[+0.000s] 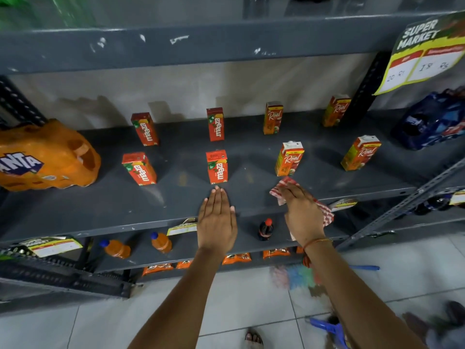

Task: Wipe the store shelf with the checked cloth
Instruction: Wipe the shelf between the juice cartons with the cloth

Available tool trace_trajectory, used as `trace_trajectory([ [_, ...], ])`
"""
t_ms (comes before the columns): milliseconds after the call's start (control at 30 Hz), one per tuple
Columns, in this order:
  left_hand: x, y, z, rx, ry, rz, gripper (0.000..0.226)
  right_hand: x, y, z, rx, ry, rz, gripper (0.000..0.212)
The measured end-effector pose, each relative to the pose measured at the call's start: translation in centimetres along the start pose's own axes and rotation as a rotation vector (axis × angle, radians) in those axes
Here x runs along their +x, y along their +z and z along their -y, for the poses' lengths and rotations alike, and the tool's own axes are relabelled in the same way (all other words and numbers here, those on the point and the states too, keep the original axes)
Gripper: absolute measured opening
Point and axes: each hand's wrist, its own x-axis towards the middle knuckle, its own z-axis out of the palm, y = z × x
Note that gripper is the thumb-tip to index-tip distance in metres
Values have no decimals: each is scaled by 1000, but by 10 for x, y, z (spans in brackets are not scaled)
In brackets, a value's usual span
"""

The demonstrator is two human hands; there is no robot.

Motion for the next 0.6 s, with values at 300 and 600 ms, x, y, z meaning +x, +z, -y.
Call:
trace_trajectory([
  [300, 2, 0, -4, -21, 23, -9, 57, 4, -3, 49, 60, -268, 169, 67],
  [600, 4, 10, -38, -17, -20, -49, 54, 12, -25, -8, -38, -222, 166, 65],
])
